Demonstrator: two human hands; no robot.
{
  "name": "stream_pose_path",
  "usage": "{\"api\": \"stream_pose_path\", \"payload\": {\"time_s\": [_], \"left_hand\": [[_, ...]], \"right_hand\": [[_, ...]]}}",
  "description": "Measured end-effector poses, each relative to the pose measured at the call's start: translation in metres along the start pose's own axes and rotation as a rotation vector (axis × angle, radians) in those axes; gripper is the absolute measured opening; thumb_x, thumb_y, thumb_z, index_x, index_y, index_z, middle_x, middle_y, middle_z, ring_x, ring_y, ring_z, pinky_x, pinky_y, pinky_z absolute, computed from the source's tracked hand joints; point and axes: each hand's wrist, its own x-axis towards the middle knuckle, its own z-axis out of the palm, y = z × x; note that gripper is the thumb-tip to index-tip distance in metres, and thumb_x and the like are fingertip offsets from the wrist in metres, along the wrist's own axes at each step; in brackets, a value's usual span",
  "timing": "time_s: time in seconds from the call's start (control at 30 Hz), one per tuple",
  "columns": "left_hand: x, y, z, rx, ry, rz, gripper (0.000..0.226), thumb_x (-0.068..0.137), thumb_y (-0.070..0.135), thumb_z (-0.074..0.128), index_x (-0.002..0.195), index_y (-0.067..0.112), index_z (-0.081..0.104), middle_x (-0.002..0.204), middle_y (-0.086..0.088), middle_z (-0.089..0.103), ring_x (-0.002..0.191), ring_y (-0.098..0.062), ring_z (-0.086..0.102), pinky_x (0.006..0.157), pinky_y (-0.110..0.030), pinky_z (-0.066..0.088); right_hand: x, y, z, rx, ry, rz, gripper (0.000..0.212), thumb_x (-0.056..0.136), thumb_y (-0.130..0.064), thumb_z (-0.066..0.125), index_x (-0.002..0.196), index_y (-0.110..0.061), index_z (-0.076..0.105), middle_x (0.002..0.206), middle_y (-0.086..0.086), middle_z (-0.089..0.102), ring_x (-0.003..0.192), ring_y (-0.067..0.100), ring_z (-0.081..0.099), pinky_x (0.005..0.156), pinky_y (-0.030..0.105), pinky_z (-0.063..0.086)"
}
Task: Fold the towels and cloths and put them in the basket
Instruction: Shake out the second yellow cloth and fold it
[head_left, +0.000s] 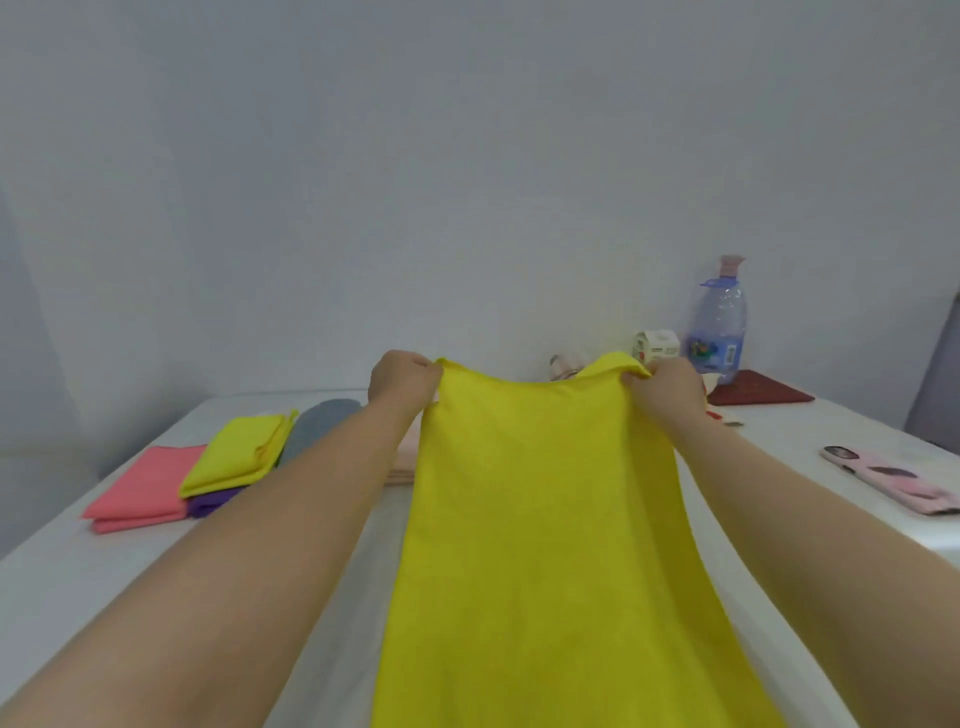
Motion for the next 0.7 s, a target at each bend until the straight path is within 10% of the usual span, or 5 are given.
{"api": "stream_pose_path", "payload": {"time_s": [0.1,0.2,0.43,0.7], "left_hand": [[0.014,-0.031,0.022,0.512,0.007,0.049,0.018,0.081,0.011,0.06,0.092,0.018,0.072,0.104,-0.003,0.065,0.104,-0.026,0.054,0.074,-0.031,0.047],[0.024,-0.05,0.038,0.672,-0.052,0.12,0.019,0.079,0.003,0.056,0.085,0.013,0.071,0.09,-0.005,0.068,0.083,-0.024,0.061,0.059,-0.027,0.041],[0.052,-0.064,0.068,0.223,-0.186,-0.037,0.022,0.089,0.001,0.047,0.078,0.006,0.066,0.063,-0.011,0.069,0.051,-0.021,0.062,0.058,-0.03,0.054],[0.072,-0.062,0.096,-0.228,-0.041,-0.083,0.029,0.092,0.001,0.045,0.07,0.016,0.058,0.074,-0.011,0.068,0.051,-0.012,0.066,0.065,-0.033,0.057]], "right_hand": [[0.017,0.027,0.038,-0.111,-0.089,0.023,0.039,0.08,-0.013,0.064,0.053,-0.011,0.036,0.052,0.005,0.032,0.054,0.024,0.035,0.046,0.03,0.016],[0.029,0.044,0.063,-0.283,-0.163,0.06,0.024,0.077,-0.015,0.068,0.065,-0.008,0.049,0.057,0.005,0.041,0.053,0.023,0.042,0.043,0.025,0.022],[0.055,0.068,0.087,-0.463,-0.29,0.101,0.028,0.082,-0.012,0.062,0.067,-0.011,0.039,0.068,0.005,0.044,0.061,0.02,0.046,0.049,0.027,0.032],[0.079,0.082,0.097,-0.167,-0.013,0.217,0.017,0.086,-0.004,0.051,0.082,0.0,0.067,0.074,0.014,0.065,0.069,0.031,0.057,0.064,0.035,0.05]]}}
